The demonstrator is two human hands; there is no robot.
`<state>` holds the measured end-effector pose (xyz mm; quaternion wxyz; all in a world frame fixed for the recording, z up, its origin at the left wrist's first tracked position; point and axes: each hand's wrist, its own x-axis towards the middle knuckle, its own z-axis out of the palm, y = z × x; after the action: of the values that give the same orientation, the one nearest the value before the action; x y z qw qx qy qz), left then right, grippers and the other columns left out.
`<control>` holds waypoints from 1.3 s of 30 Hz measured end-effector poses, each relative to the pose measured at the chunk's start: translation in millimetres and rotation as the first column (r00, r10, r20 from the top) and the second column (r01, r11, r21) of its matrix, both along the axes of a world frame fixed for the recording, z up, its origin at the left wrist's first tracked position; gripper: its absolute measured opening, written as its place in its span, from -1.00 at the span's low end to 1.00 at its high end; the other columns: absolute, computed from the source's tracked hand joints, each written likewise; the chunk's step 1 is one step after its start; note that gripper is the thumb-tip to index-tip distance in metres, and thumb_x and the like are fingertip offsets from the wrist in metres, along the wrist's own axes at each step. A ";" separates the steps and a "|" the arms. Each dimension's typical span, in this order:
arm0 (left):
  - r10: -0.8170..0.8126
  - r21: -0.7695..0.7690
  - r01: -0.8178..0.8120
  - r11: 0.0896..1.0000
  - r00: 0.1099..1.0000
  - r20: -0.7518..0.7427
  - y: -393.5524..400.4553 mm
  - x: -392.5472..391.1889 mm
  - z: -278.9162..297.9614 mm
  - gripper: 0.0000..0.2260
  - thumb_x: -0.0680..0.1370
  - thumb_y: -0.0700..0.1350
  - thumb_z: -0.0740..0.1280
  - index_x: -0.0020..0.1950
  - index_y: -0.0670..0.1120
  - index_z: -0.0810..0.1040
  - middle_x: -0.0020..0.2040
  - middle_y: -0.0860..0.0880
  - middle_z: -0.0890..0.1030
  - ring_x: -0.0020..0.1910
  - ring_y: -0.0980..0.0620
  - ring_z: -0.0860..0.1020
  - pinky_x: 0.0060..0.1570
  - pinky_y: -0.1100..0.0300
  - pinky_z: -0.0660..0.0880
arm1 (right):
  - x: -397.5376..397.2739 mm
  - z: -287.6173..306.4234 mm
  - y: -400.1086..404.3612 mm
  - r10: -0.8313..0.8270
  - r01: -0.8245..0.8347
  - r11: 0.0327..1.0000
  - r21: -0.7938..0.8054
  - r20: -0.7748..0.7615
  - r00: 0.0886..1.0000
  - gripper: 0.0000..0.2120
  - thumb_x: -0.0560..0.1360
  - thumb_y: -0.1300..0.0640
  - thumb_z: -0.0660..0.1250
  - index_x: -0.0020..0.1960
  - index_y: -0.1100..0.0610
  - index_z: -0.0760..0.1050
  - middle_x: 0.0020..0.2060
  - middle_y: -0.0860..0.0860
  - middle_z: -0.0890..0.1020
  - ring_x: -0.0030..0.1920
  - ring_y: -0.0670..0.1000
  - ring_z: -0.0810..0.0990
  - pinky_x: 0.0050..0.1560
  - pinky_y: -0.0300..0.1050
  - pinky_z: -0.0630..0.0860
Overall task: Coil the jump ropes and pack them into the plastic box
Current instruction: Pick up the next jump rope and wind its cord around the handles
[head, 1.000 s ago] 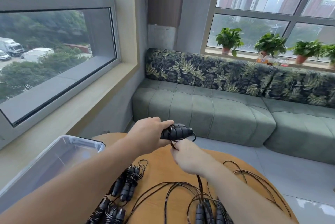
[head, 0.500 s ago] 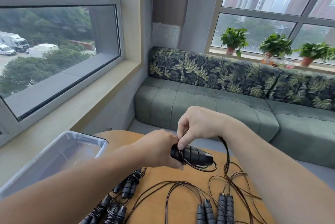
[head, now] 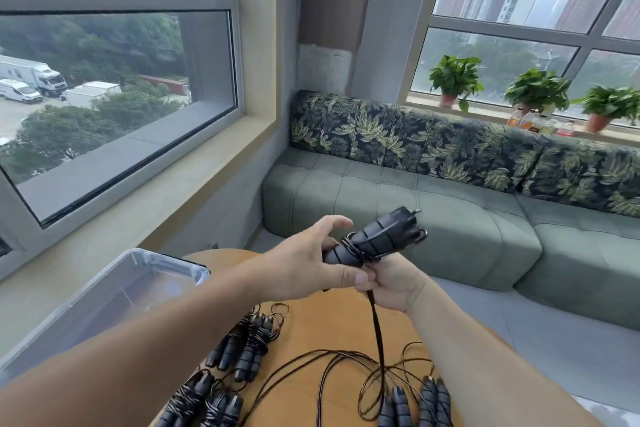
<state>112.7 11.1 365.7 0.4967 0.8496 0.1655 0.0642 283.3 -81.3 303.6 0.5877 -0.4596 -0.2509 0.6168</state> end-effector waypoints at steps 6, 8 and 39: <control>-0.082 0.149 0.101 0.984 0.988 -0.130 20.1 -1.4 4.4 -0.56 0.41 0.08 0.41 0.26 0.05 0.44 0.09 -0.07 0.55 -0.05 0.02 0.53 0.06 -0.02 0.53 | -33.1 4.7 -0.5 -0.208 0.209 0.978 0.021 0.213 0.955 -0.83 0.59 0.21 0.26 -0.17 0.17 0.47 -0.41 -0.02 0.49 -0.47 -0.11 0.23 -0.49 -0.28 0.10; 0.011 0.332 0.074 0.940 0.969 -0.249 28.3 2.7 2.1 -0.56 0.40 0.07 0.39 0.23 0.01 0.42 0.15 -0.09 0.42 0.02 -0.10 0.54 0.08 -0.05 0.51 | -44.3 2.8 -2.0 -0.198 0.231 0.972 -0.039 0.384 0.902 -0.77 0.62 0.16 0.25 -0.20 0.16 0.49 -0.39 0.01 0.48 -0.48 -0.07 0.22 -0.46 -0.22 0.08; 0.008 0.367 0.026 0.930 0.996 -0.090 2.6 9.5 -15.0 -0.76 0.36 -0.25 0.38 0.00 -0.08 0.54 -0.27 0.08 0.55 -0.29 0.02 0.48 -0.35 0.22 0.37 | 10.3 32.6 -27.6 -0.071 0.125 0.988 -0.096 0.437 0.897 -0.85 0.58 0.39 0.20 -0.07 0.29 0.54 -0.32 0.12 0.54 -0.38 -0.01 0.47 -0.36 -0.18 0.43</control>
<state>122.1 13.6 350.7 0.3211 0.9303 0.1689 0.0534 293.5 -108.9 336.2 0.5188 -0.6317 -0.3134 0.4833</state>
